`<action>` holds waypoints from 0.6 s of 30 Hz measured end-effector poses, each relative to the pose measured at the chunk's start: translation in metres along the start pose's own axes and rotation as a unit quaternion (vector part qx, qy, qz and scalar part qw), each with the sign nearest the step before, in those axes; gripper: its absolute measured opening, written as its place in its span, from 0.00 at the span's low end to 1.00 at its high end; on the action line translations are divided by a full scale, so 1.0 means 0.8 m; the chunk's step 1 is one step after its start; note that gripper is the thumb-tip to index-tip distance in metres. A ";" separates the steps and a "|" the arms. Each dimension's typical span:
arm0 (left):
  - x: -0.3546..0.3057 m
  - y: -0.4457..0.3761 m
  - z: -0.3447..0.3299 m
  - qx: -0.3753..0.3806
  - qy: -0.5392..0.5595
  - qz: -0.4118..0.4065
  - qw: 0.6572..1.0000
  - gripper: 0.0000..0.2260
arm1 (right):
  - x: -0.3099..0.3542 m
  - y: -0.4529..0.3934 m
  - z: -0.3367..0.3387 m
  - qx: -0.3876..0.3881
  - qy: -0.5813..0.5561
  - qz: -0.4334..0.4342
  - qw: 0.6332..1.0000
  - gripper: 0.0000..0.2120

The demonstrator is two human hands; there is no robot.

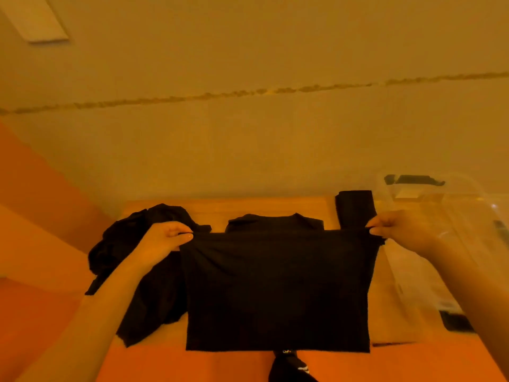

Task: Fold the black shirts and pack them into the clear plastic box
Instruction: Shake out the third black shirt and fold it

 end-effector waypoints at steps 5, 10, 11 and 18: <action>0.007 -0.134 0.000 -0.101 -0.024 0.046 0.993 0.11 | 0.021 -0.151 -0.012 -0.030 0.056 -0.017 0.998 0.08; 0.003 -0.140 -0.091 -0.147 -0.302 -0.110 0.935 0.15 | 0.036 -0.174 -0.089 -0.102 0.140 -0.017 0.985 0.17; 0.009 -0.124 -0.130 -0.116 -0.329 -0.139 0.927 0.17 | 0.040 -0.161 -0.127 -0.071 0.158 0.006 0.985 0.19; 0.135 -0.059 -0.214 0.004 -0.470 -0.083 0.879 0.29 | -0.042 -0.095 -0.246 0.030 0.337 0.086 0.937 0.26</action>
Point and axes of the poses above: each hand's wrist, its own y-axis away from the middle knuckle, its own z-axis out of the back of the hand, x = y × z, the point moved 10 cm from there along -y, towards the middle knuckle
